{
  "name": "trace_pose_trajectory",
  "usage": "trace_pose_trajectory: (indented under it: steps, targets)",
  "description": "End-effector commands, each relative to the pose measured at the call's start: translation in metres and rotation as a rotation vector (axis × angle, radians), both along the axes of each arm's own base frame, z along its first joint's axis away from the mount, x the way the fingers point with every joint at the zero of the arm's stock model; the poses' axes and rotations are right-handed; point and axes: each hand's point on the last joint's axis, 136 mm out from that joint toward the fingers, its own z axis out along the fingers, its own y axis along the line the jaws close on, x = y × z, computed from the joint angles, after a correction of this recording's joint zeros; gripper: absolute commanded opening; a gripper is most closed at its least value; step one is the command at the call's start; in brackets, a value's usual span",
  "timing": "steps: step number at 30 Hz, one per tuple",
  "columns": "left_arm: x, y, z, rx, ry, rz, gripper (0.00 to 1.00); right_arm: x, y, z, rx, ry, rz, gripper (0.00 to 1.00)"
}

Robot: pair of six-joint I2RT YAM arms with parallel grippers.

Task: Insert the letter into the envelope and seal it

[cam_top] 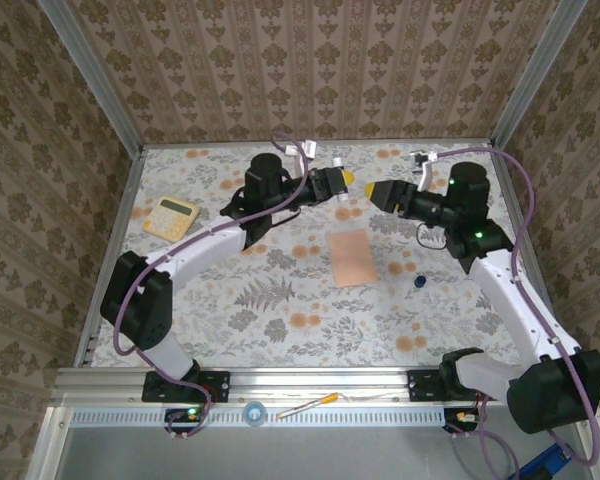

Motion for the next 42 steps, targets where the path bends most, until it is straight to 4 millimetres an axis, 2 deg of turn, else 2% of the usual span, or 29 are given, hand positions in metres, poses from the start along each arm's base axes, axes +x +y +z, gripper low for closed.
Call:
trace_pose_trajectory:
  steps: [1, 6, 10, 19, 25, 29, 42]
  targets:
    - [-0.018, 0.005, 0.033, -0.093, -0.086, -0.129, 0.04, -0.040, 0.018, 0.011, 0.103, 0.014, 0.294, 0.68]
    - [-0.024, 0.001, 0.049, -0.142, -0.124, -0.186, 0.04, -0.033, 0.022, -0.003, 0.151, 0.031, 0.334, 0.69]
    - [-0.030, -0.004, 0.057, -0.166, -0.144, -0.223, 0.05, -0.023, 0.028, -0.005, 0.205, 0.031, 0.347, 0.68]
    - [-0.029, -0.009, 0.057, -0.235, -0.118, -0.248, 0.05, -0.018, 0.044, 0.017, 0.243, -0.034, 0.388, 0.63]
    - [-0.029, -0.009, 0.059, -0.238, -0.123, -0.247, 0.05, -0.016, 0.054, 0.016, 0.244, -0.033, 0.404, 0.55]
    - [-0.029, -0.009, 0.059, -0.240, -0.120, -0.244, 0.05, -0.014, 0.058, 0.016, 0.247, -0.035, 0.404, 0.47]
    - [-0.030, -0.007, 0.058, -0.250, -0.110, -0.241, 0.05, -0.006, 0.059, 0.020, 0.253, -0.052, 0.380, 0.28]
